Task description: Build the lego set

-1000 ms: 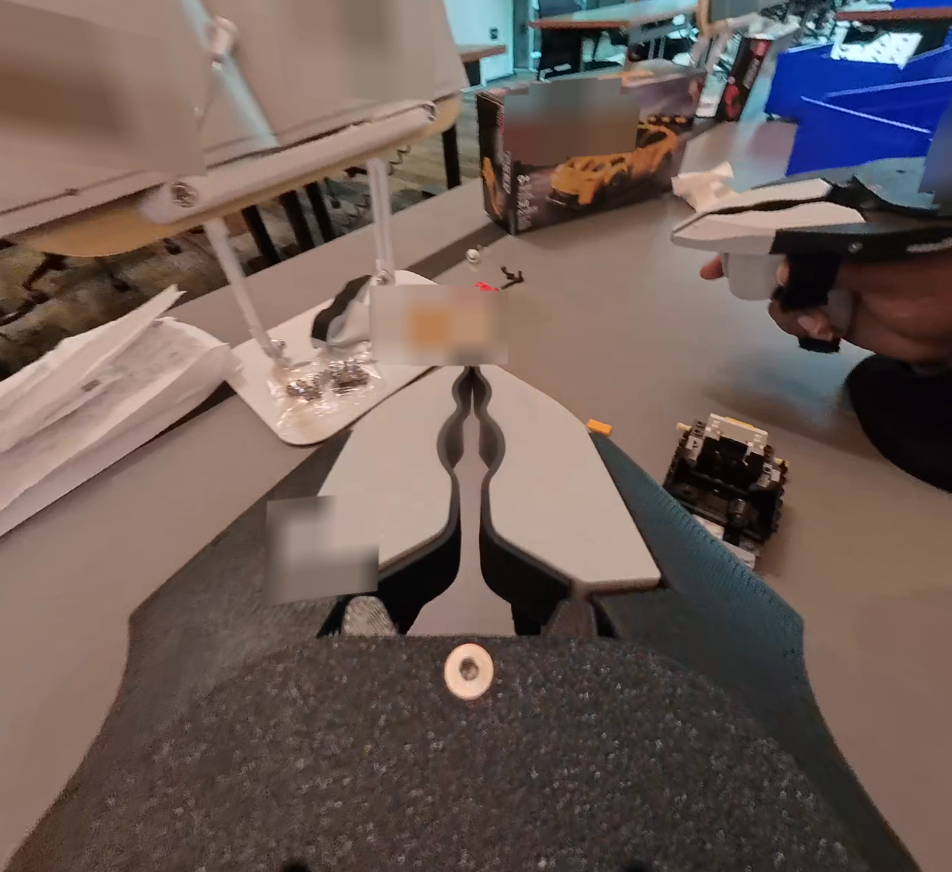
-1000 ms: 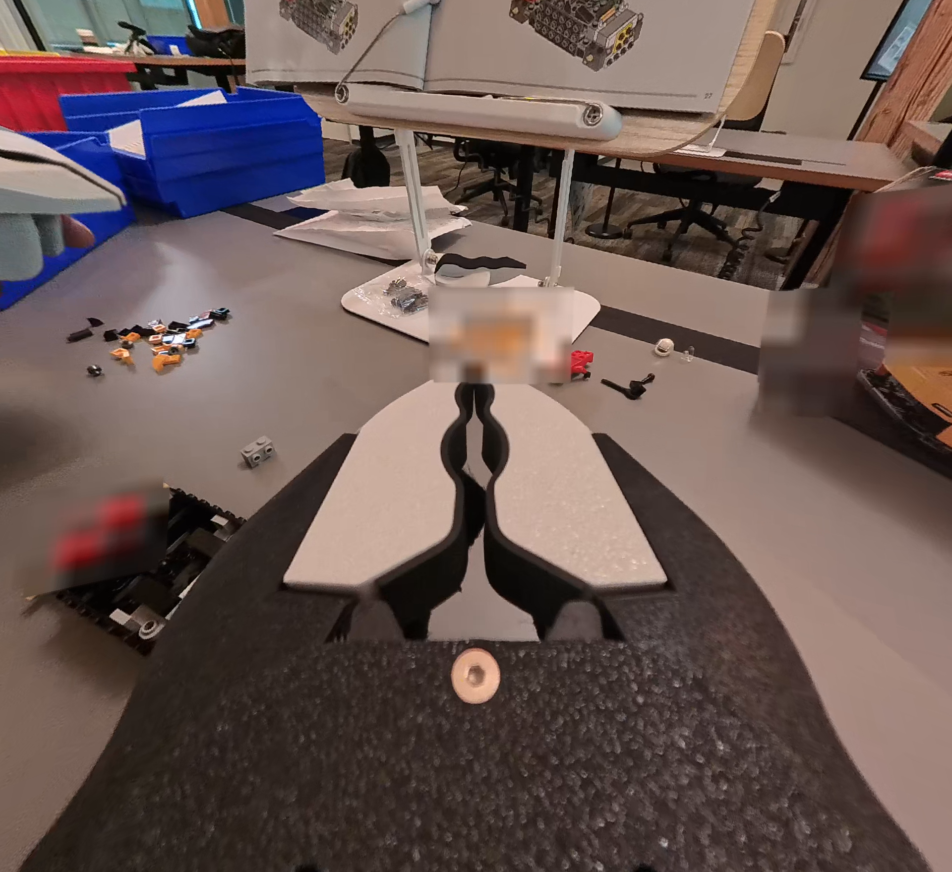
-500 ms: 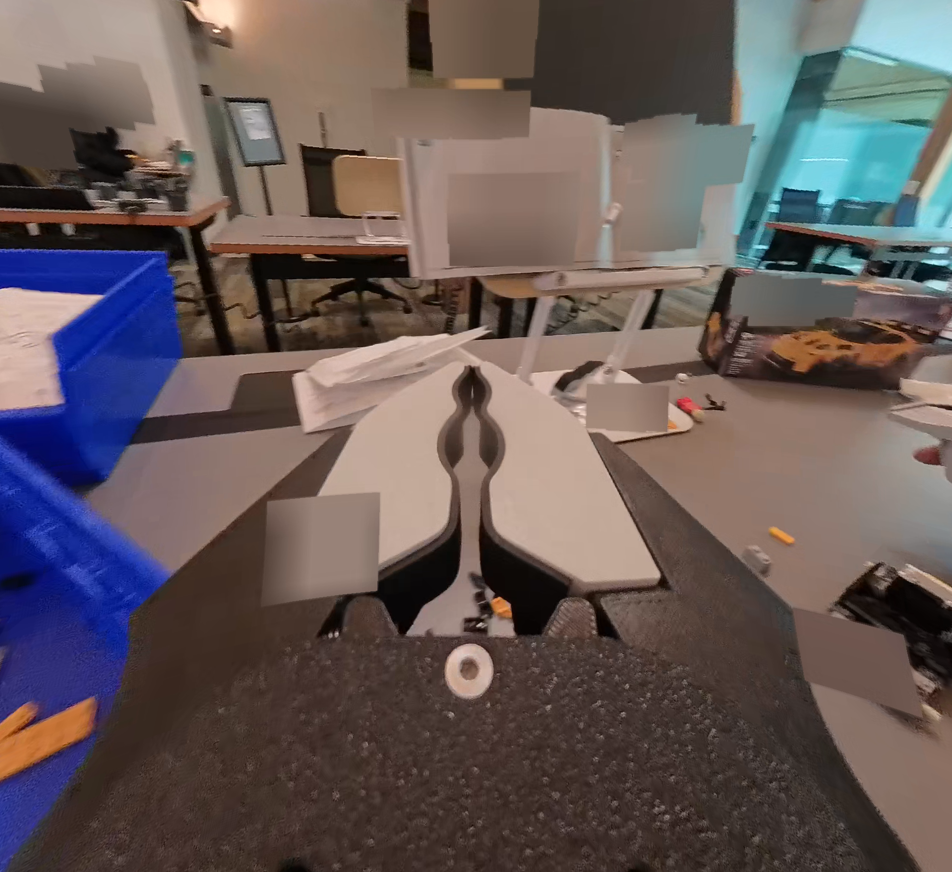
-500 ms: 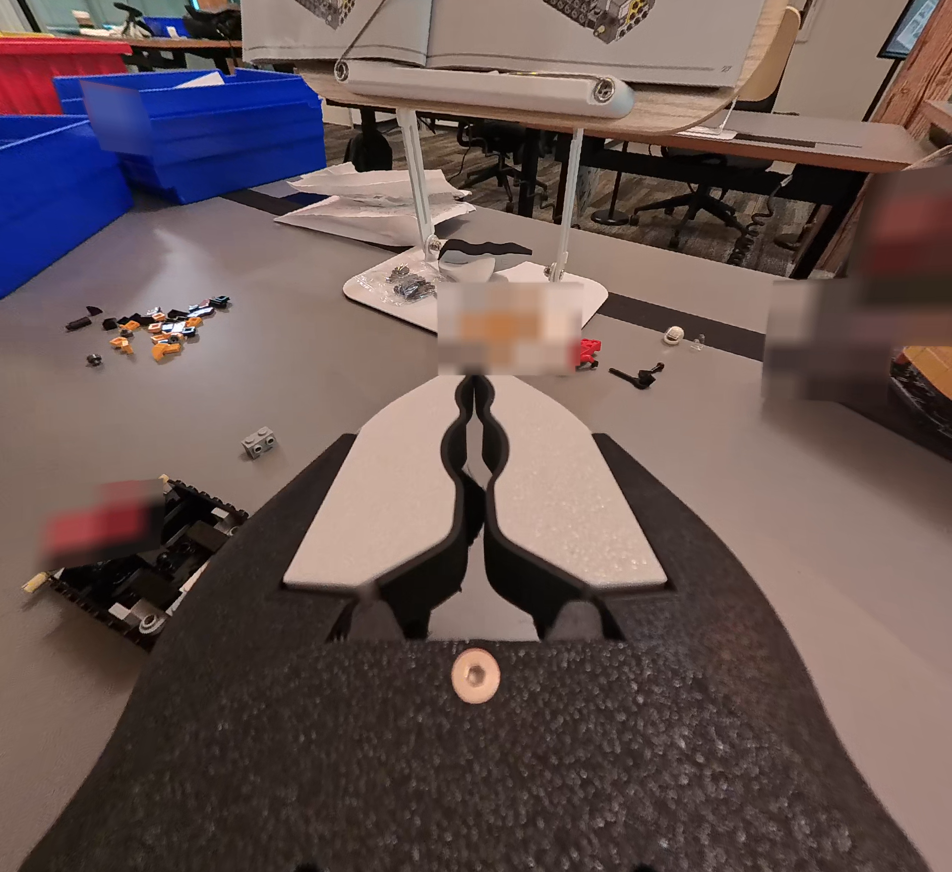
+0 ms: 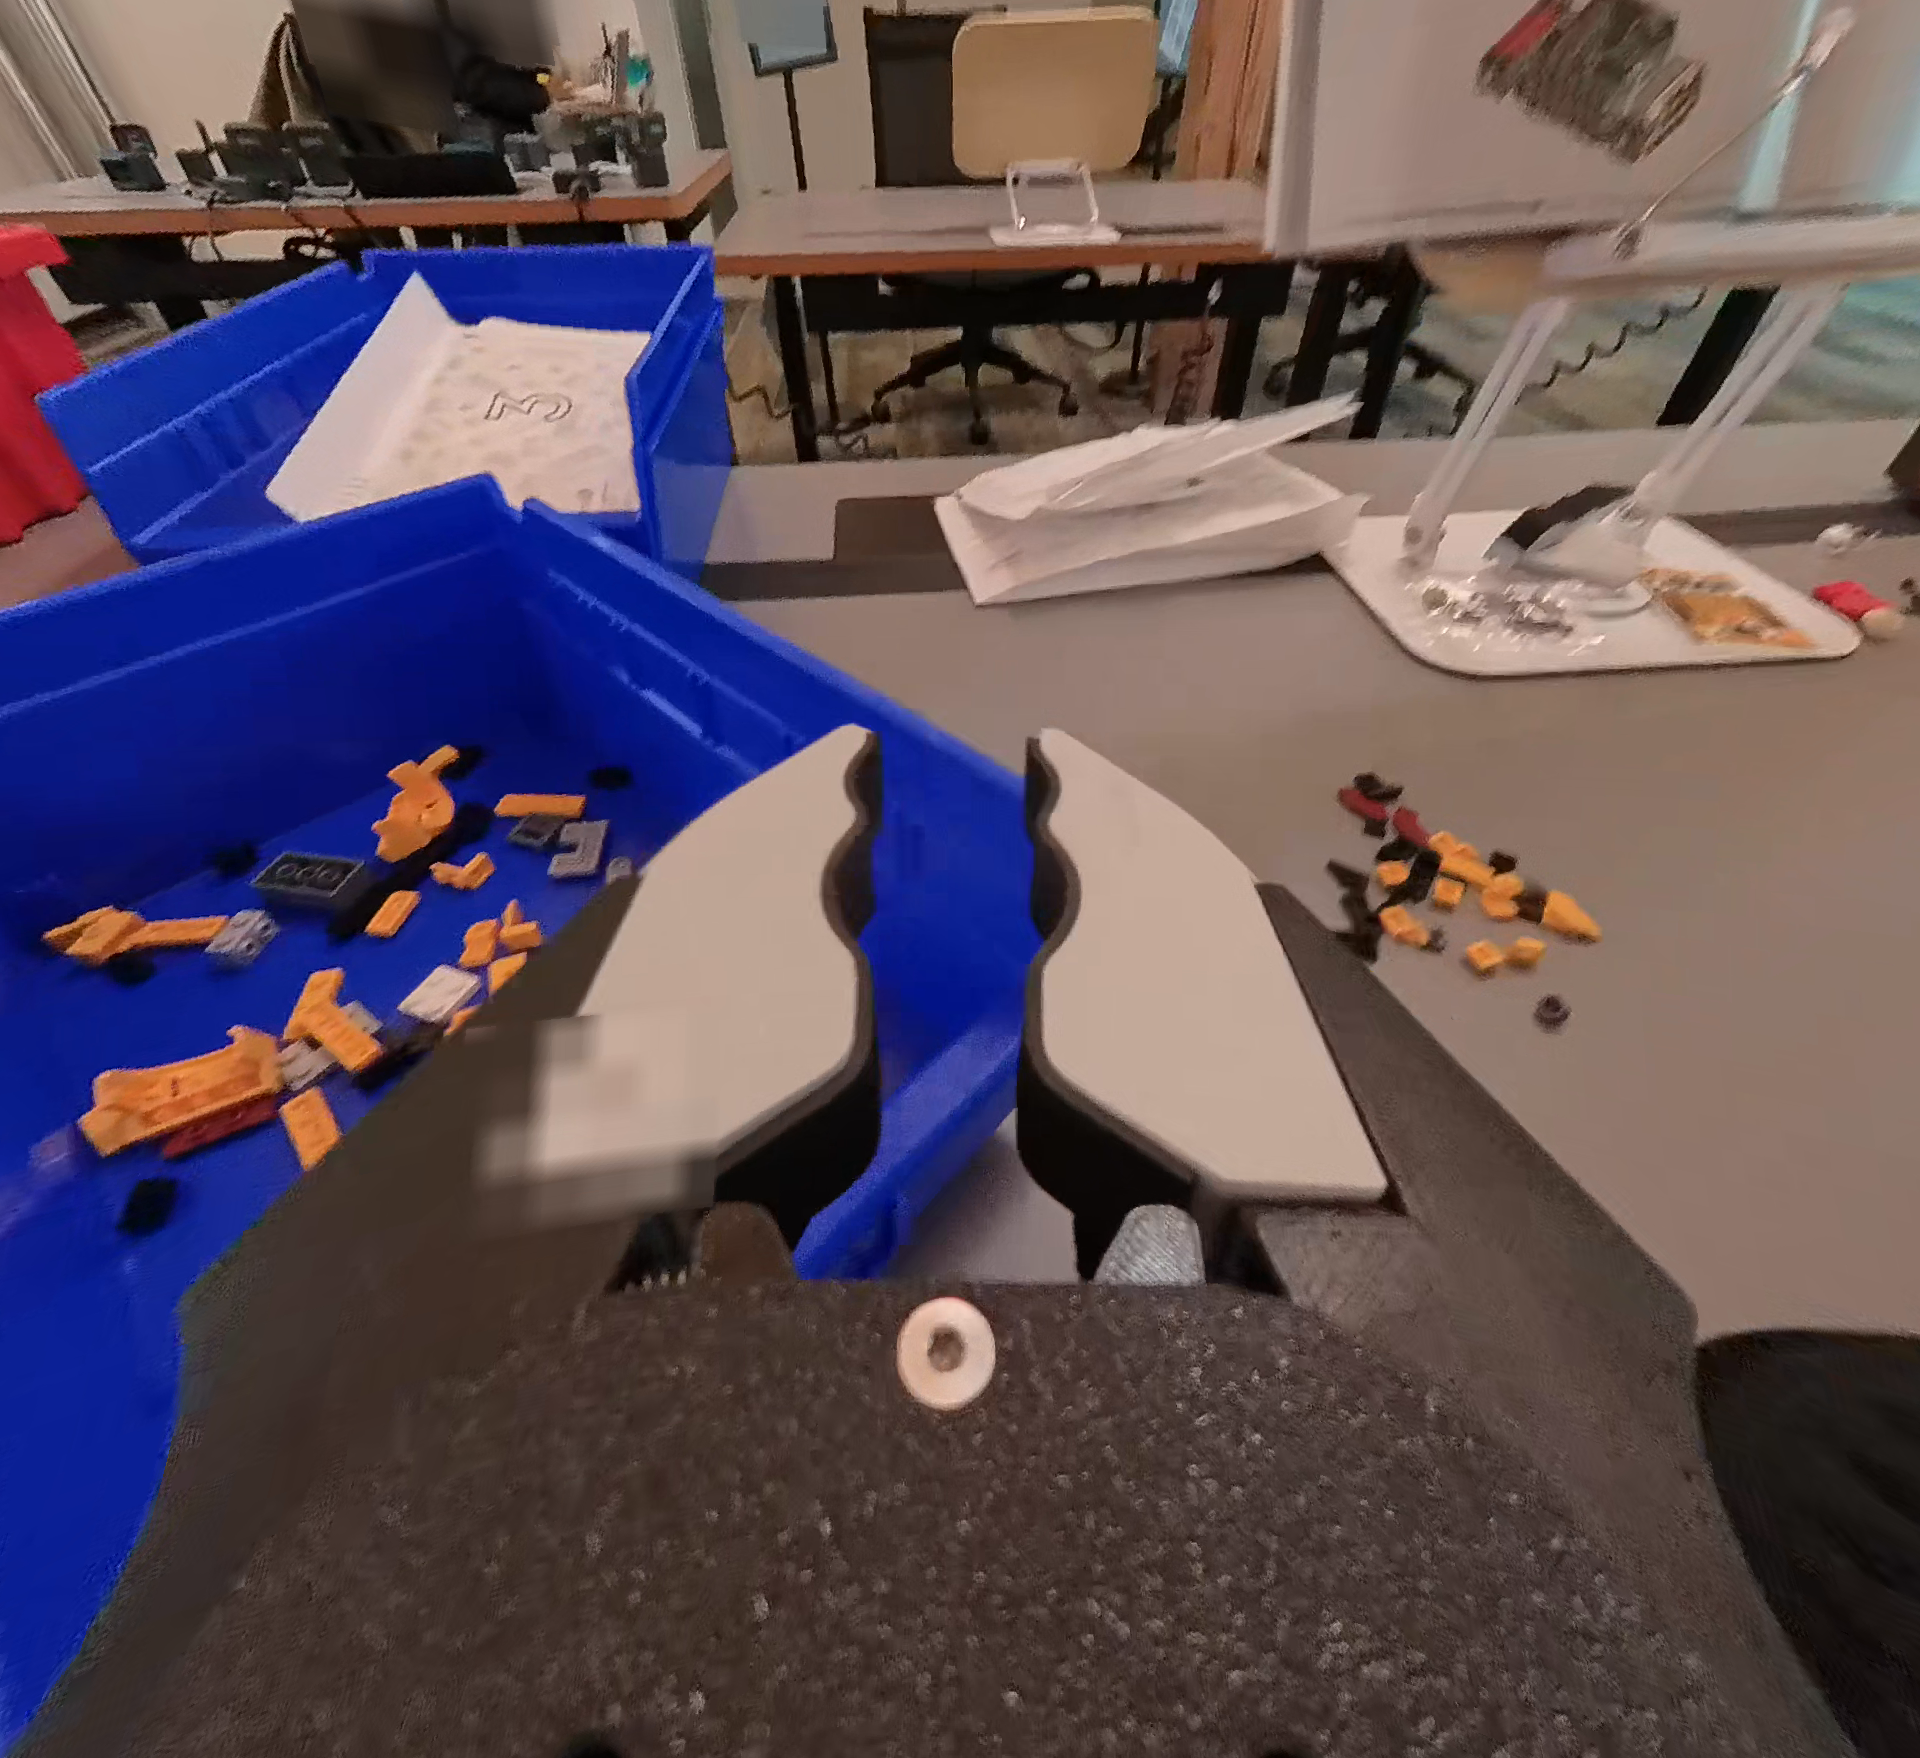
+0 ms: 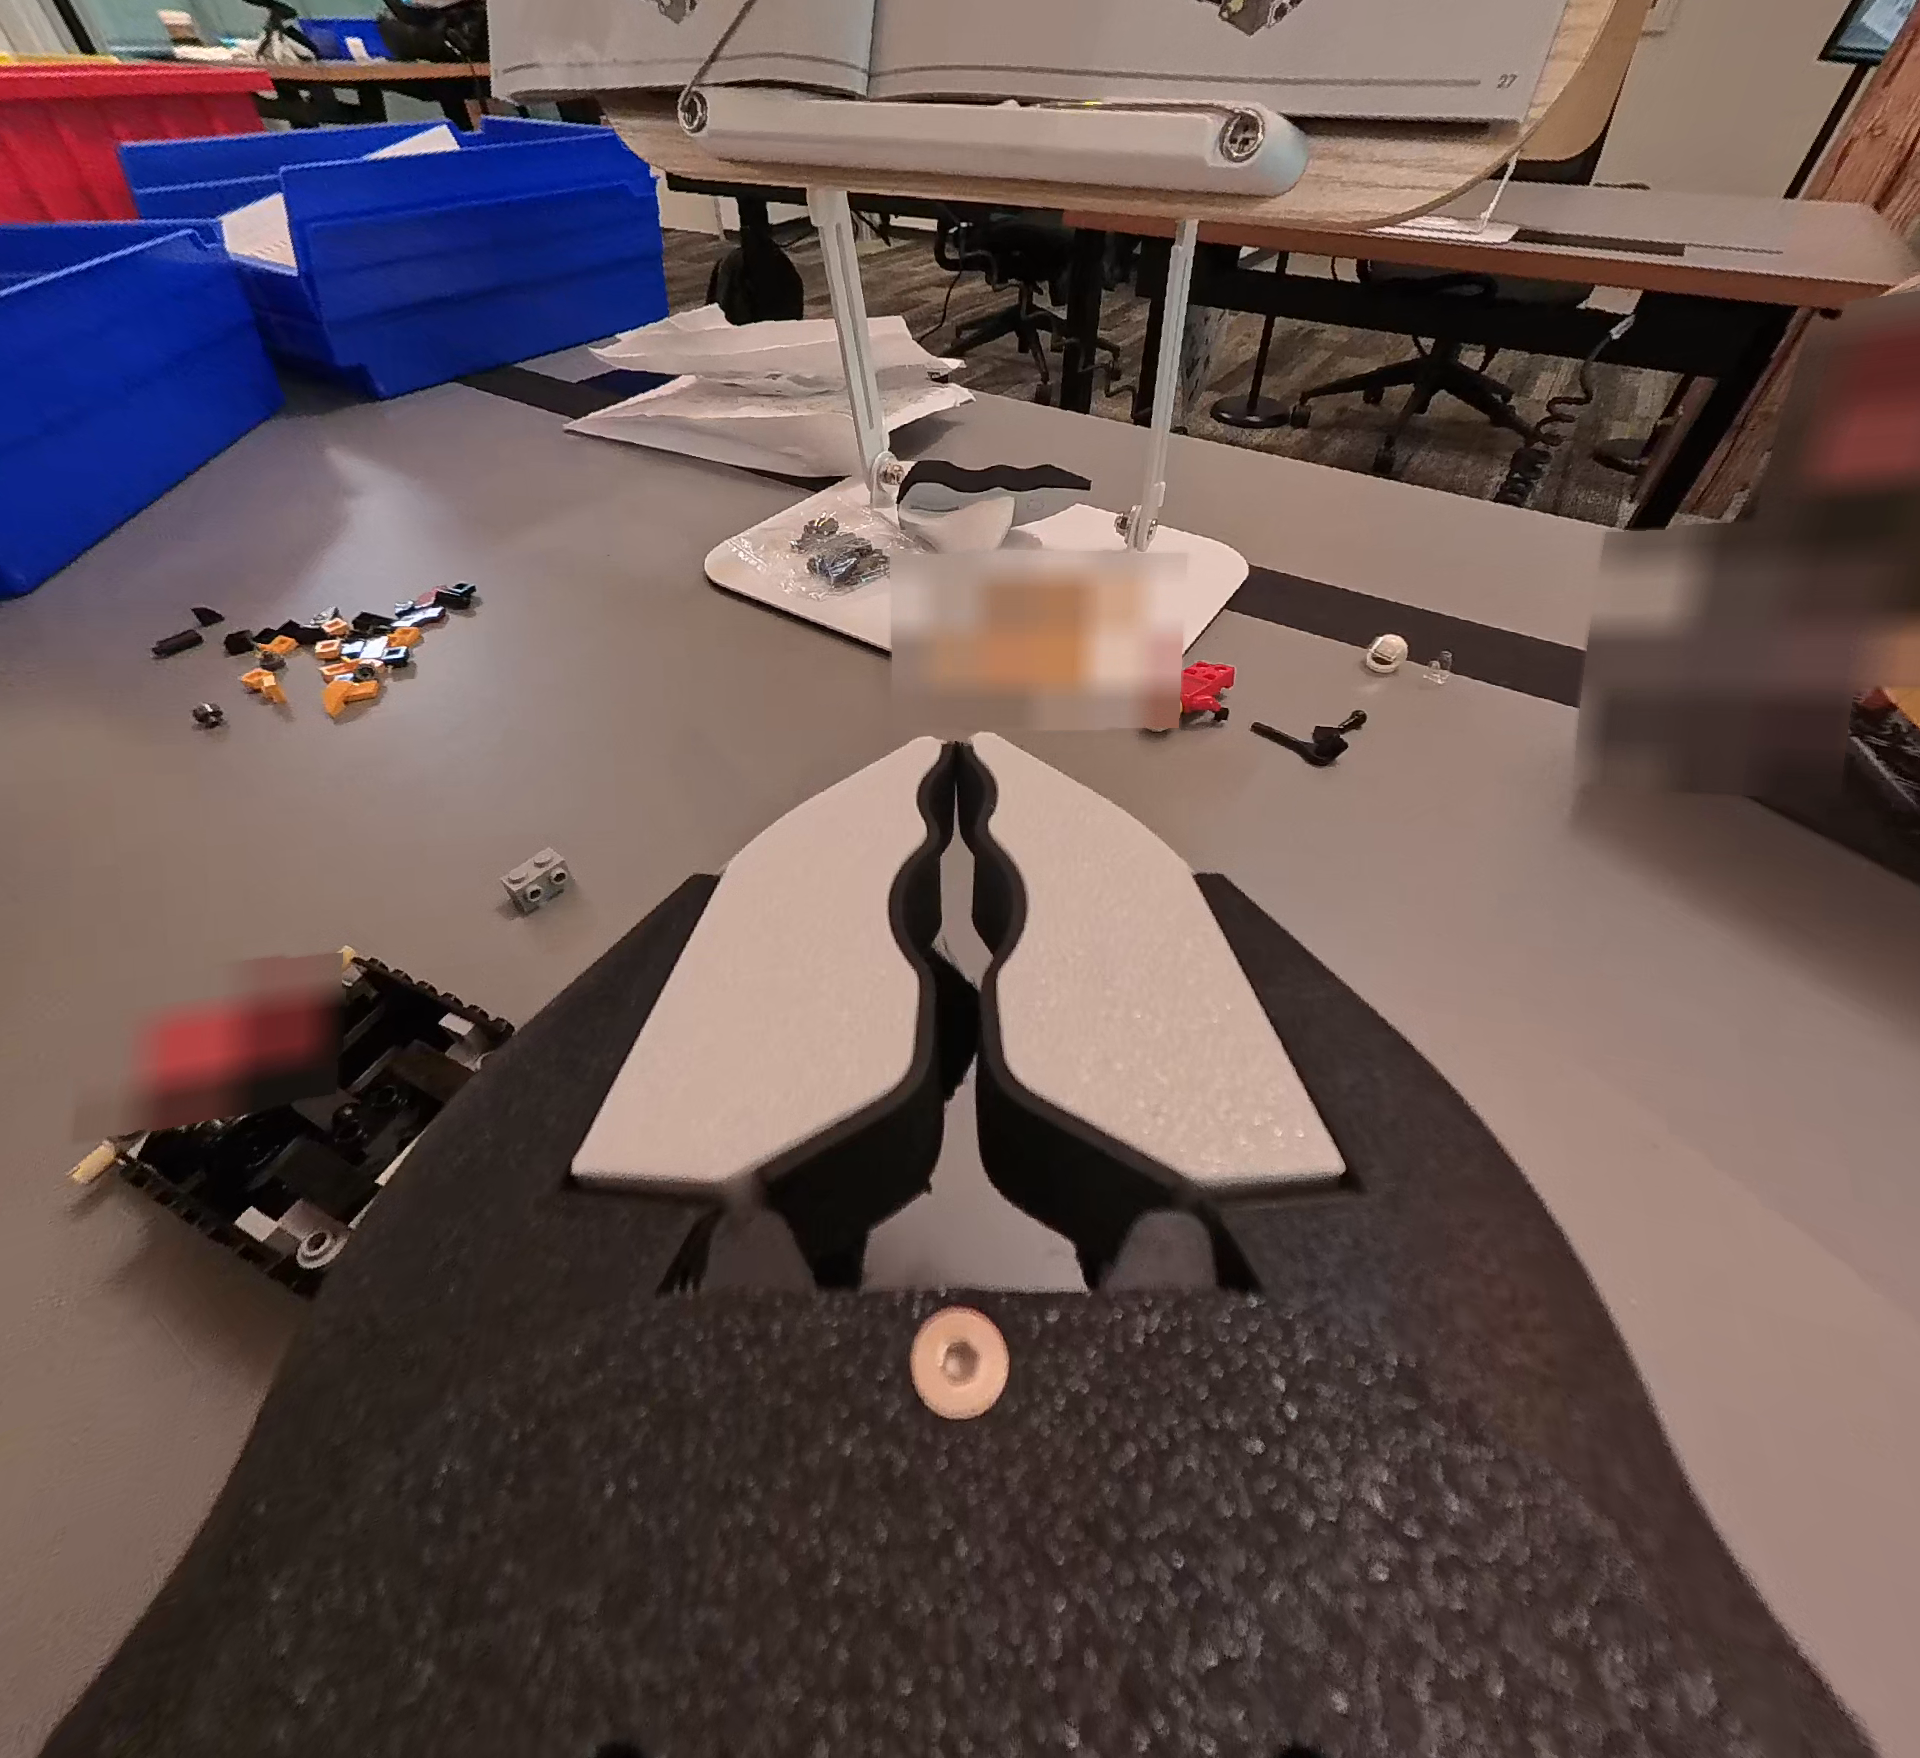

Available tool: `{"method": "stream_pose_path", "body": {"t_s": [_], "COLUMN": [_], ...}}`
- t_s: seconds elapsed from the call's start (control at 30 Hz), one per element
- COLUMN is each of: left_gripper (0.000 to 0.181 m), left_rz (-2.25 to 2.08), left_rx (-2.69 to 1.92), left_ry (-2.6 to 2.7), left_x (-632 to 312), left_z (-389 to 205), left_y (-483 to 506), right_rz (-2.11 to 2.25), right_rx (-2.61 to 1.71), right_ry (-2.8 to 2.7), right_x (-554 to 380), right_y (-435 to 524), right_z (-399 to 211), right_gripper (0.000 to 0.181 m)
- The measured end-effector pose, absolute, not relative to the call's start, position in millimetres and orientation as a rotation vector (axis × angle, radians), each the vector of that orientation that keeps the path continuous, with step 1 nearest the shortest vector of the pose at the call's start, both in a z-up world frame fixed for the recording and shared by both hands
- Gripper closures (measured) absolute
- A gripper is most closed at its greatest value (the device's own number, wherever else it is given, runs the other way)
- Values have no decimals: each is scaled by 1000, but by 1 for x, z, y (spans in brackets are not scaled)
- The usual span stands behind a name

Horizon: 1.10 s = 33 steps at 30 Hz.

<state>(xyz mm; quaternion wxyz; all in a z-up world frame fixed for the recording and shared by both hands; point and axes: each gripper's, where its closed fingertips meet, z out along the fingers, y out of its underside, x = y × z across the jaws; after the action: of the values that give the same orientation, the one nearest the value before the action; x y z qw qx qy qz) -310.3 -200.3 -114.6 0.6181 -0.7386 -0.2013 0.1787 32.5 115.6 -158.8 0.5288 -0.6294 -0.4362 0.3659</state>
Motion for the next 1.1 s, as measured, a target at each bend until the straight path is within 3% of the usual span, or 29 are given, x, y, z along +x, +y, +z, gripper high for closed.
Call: {"method": "stream_pose_path", "body": {"t_s": [0.07, 0.3, 0.47, 0.73, 0.9, 1.1], "left_gripper": [148, 151, 153, 147, 159, 179], "left_rz": [477, 706, 602, 64, -29, 127], "left_rx": [-1762, -2060, -2549, -3019, -3162, -3131], "left_ry": [-460, -447, -263, -39, 215, 225], "left_x": [-317, -376, -407, -404, -379, -393], "left_z": [-120, -101, -137, -218, -250, -242], "left_y": [-212, -267, -278, -277, -277, -266], "right_rz": [876, 915, 904, 867, 861, 869], "right_rx": [-1509, -1537, -1548, -1553, -1564, -1567], "right_ry": [-1041, -1043, -1051, -1079, -1082, -1088], "right_x": [32, 29, 28, 26, 25, 24], "right_y": [116, 115, 115, 114, 115, 115], "right_z": [-160, -164, -167, -173, -176, -177], "right_gripper": [181, 181, 181, 181, 181, 181]}}
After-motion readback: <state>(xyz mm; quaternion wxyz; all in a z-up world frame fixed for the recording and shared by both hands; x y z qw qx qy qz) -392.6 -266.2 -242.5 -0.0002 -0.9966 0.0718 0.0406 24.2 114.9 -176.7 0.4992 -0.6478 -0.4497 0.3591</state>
